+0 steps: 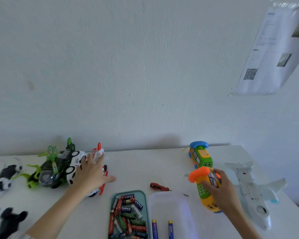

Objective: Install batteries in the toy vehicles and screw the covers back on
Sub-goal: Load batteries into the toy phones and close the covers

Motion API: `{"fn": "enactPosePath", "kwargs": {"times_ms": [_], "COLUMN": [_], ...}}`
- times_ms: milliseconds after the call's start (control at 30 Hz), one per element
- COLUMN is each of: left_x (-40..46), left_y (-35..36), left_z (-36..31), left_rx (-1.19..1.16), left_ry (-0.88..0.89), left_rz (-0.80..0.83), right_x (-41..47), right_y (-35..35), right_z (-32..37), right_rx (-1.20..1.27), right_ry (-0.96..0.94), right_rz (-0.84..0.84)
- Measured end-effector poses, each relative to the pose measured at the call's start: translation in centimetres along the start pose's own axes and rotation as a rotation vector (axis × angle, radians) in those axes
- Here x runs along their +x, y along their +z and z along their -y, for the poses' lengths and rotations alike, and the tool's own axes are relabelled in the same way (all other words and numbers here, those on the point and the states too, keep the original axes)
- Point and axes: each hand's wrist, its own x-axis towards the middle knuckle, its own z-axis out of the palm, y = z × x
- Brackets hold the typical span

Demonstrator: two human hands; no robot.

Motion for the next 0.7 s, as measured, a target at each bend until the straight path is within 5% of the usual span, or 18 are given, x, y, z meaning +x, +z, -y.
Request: {"fn": "enactPosePath", "kwargs": {"times_ms": [167,300,467,700], "left_x": [-6.6,-9.8,-11.7,-12.7], "left_y": [-3.9,-5.5,-4.6,-2.6], "left_z": [-4.1,-6.1,-6.8,-4.3], "left_rx": [-0.526,-0.934,-1.128,-1.228], "left_ry": [0.272,0.383,0.411,0.298], "left_rz": [0.140,0.253,0.393,0.284], "right_x": [-3.3,-7.3,-9.7,-10.2], "right_y": [-1.6,0.4,3.5,5.8], "right_z": [5.3,7.7,8.9,8.5], "right_rx": [0.359,0.171,-0.231,-0.188], "right_ry": [-0.174,-0.494,-1.071,-1.208], "right_rz": [0.076,0.154,-0.051,0.065]}}
